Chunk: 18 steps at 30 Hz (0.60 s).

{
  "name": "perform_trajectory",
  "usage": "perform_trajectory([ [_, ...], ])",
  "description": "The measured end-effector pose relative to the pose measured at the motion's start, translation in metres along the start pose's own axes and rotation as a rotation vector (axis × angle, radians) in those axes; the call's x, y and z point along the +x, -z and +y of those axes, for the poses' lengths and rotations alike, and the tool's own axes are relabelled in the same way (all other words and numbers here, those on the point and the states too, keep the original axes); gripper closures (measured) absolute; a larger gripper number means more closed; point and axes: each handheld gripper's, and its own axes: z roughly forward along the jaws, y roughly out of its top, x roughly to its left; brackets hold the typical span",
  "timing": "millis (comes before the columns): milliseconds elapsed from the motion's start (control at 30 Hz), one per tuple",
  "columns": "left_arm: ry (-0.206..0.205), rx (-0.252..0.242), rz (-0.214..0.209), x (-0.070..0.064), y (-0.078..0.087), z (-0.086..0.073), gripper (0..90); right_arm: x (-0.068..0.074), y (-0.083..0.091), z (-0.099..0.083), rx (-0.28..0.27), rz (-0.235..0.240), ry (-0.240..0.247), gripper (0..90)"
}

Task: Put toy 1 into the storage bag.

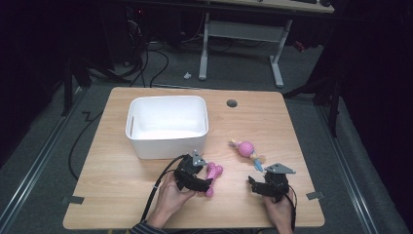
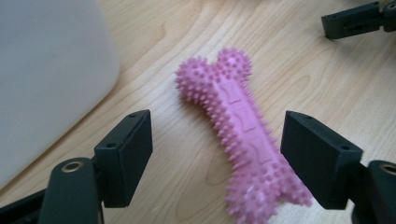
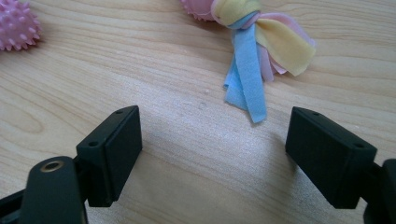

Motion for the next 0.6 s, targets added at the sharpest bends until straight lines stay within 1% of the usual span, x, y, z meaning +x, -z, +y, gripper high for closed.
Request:
perform_trajectory([
  [100,-0.006,0.022,0.010,-0.004,-0.006,0.004,25.5,0.000,0.000,0.000,0.000,0.001,0.000,18.6],
  [367,0.018,0.045,0.005,-0.006,-0.017,0.007,27.1,0.000,0.000,0.000,0.000,0.005,0.002,18.6],
  [533,0.005,0.066,0.009,-0.010,-0.024,0.008,28.3,0.001,0.000,0.000,0.000,0.006,0.003,18.6],
  [600,-0.004,0.071,0.022,-0.012,-0.027,0.008,29.8,0.001,0.000,0.000,0.000,0.006,0.002,18.6],
])
